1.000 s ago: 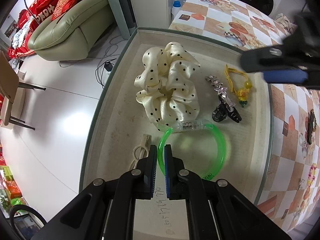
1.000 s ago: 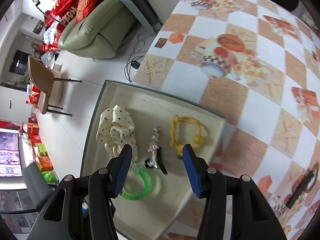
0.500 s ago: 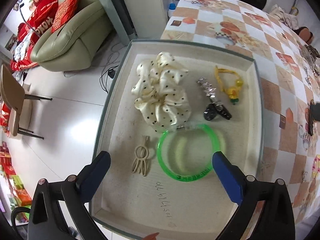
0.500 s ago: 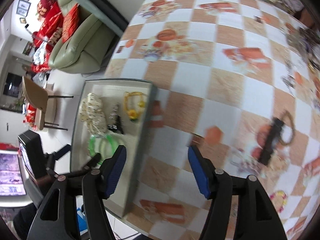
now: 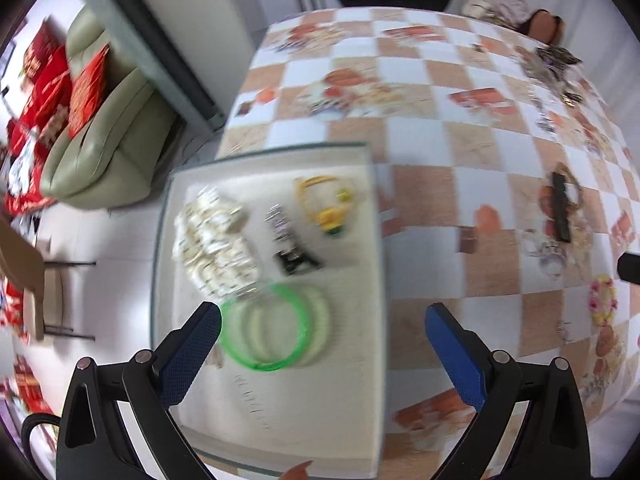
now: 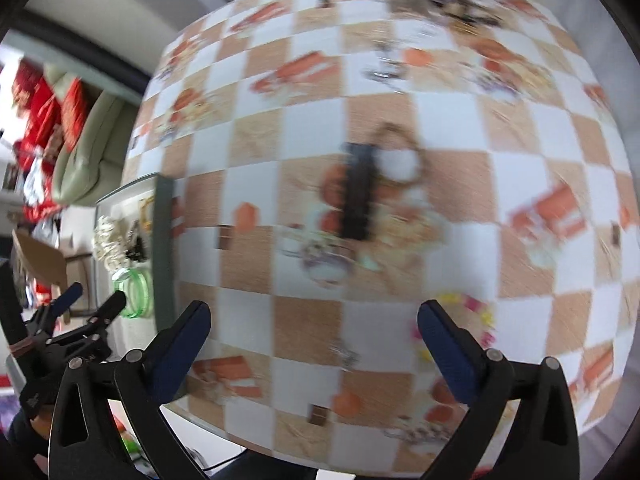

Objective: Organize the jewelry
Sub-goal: 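Move both open tools back over the table toward the remaining jewelry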

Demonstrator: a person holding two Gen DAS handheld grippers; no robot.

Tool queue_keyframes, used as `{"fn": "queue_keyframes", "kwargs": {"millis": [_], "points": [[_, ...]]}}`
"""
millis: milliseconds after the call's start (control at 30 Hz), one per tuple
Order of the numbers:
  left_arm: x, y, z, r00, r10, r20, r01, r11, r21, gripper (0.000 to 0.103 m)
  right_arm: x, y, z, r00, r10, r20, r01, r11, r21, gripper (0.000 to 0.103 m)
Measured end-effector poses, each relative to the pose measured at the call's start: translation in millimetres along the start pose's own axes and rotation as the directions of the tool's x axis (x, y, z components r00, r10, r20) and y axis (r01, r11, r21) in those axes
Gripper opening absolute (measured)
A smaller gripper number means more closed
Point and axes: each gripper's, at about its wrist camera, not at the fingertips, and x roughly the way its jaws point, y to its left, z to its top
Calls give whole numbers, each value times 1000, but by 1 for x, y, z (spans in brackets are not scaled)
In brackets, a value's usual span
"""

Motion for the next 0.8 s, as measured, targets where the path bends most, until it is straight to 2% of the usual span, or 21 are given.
{"fn": "queue_keyframes", "kwargs": {"millis": [233, 400, 600, 800], "points": [[-3, -49, 16, 997, -69, -18, 70, 993, 95, 103, -11, -63, -23, 997, -71, -19, 73, 990, 118, 103], [2, -83, 20, 991, -125, -53, 132, 978, 163, 103, -11, -97, -40, 989, -137, -50, 143, 978, 150, 103], [13, -121, 27, 983, -159, -95, 176, 962, 208, 103, -5, -113, -54, 983, -165, -81, 176, 974, 145, 103], [26, -149, 37, 973, -191, -128, 216, 951, 222, 103, 7, -111, -60, 979, -177, -99, 186, 978, 92, 103]]}}
